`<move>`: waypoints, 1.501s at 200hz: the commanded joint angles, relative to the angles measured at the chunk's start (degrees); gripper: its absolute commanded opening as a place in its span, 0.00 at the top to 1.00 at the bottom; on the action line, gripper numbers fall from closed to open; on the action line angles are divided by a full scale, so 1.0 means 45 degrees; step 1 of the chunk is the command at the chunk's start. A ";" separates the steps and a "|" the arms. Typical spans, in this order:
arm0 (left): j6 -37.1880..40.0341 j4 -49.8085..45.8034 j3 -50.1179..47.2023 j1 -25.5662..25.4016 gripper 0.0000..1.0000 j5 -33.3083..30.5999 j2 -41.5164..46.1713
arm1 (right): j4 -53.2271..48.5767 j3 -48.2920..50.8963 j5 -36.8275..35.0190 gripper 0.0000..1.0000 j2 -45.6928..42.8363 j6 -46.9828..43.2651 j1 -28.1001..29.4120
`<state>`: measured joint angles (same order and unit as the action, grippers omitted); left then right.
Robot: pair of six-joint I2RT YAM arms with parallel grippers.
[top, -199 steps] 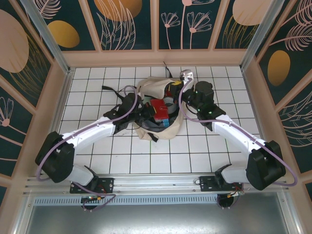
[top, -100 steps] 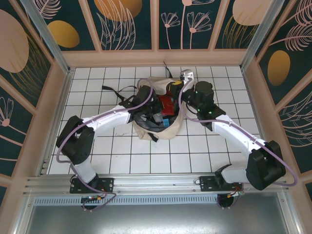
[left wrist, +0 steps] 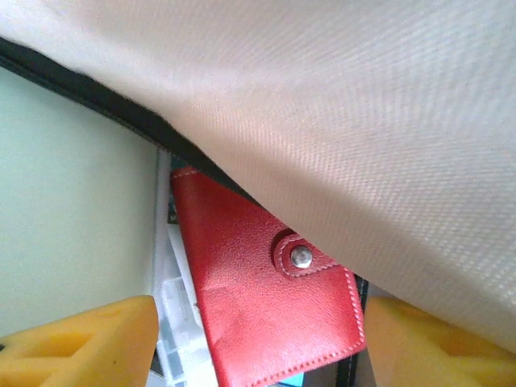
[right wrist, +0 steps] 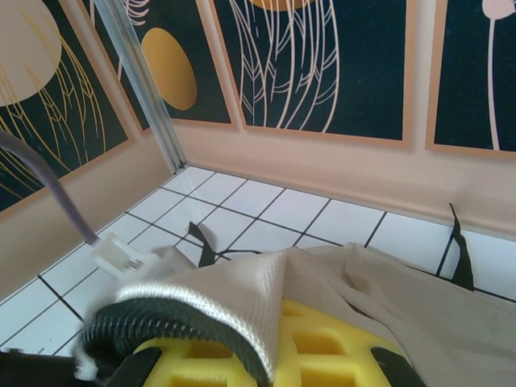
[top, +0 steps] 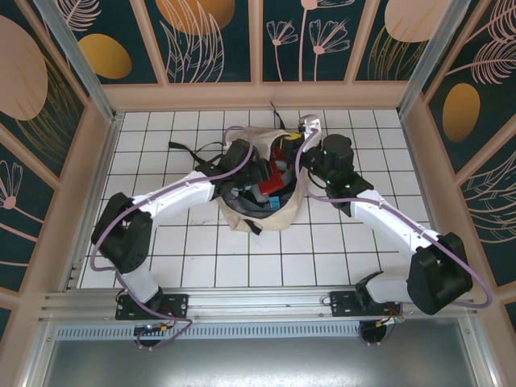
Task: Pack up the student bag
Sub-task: Place the card holder in the student bag, then close the student bag at the center of the table.
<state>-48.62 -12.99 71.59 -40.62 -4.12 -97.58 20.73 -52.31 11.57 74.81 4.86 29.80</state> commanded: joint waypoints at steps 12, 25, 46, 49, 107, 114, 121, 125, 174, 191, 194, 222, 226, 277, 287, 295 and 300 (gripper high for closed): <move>0.0291 -0.0936 -0.0539 0.0003 0.31 -0.1564 0.1586 | 0.1528 -0.0003 0.0119 0.96 -0.0295 -0.0048 0.0155; 0.0326 -0.1141 -0.0791 0.0029 0.31 -0.2064 0.2092 | 0.1544 -0.0004 0.0161 0.96 -0.0241 -0.0011 0.0155; 0.0317 -0.1174 -0.1262 0.0029 0.31 -0.2604 0.2888 | 0.1545 -0.0007 0.0240 0.97 -0.0179 0.0042 0.0174; 0.0316 -0.1185 -0.1303 0.0024 0.31 -0.2688 0.2980 | 0.1545 -0.0007 0.0241 0.97 -0.0168 0.0051 0.0174; 0.0609 -0.1406 -0.1847 0.0033 0.31 -0.3053 0.4334 | 0.0389 0.0266 0.0103 0.84 -0.0424 -0.0201 0.0945; 0.0638 -0.1273 -0.1969 0.0026 0.31 -0.3013 0.4478 | 0.0185 0.0303 0.0049 0.77 -0.0528 -0.0240 0.1074; 0.0663 -0.1141 -0.2120 0.0037 0.31 -0.2920 0.4610 | 0.0025 0.0352 0.0026 0.70 -0.0632 -0.0226 0.1170; 0.0668 -0.1075 -0.2180 0.0034 0.31 -0.2876 0.4657 | -0.0066 0.0370 -0.0002 0.68 -0.0707 -0.0207 0.1218; 0.0747 0.0065 -0.3038 0.0033 0.26 -0.1176 0.5158 | -0.0735 0.1450 -0.0554 0.47 -0.1990 0.0728 0.1425; 0.0632 0.0610 -0.3454 0.0026 0.27 -0.0514 0.5401 | -0.1024 0.1970 -0.1036 0.46 -0.2541 0.0976 0.1438; 0.0629 0.0669 -0.3449 0.0018 0.27 -0.0479 0.5435 | -0.1076 0.2066 -0.1142 0.46 -0.2632 0.1005 0.1414; 0.1082 0.0228 -0.3878 0.0029 0.27 -0.1813 0.5593 | -0.1560 0.2705 -0.1985 0.52 -0.3154 0.1086 0.1404; 0.1195 0.0186 -0.3874 0.0025 0.27 -0.1972 0.5577 | -0.1608 0.2782 -0.2047 0.51 -0.3208 0.1110 0.1390; 0.2040 0.0486 -0.3597 0.0662 0.23 -0.3108 0.5054 | -0.2006 0.3809 -0.2707 0.45 -0.3236 0.2064 0.1083; 0.2216 0.0967 -0.3607 0.1300 0.25 -0.2467 0.4712 | -0.2047 0.4040 -0.2708 0.46 -0.3190 0.2689 0.0744; 0.2310 0.1339 -0.3605 0.1850 0.26 -0.1790 0.4338 | -0.2048 0.4288 -0.2703 0.45 -0.3183 0.3339 0.0441; 0.2382 0.1540 -0.3604 0.2175 0.27 -0.1458 0.4078 | -0.2027 0.4458 -0.2922 0.45 -0.3175 0.3794 0.0412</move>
<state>-40.99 -11.25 54.54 -36.60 -14.37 -74.89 12.53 -35.09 1.58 60.90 13.28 34.20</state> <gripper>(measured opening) 0.744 0.546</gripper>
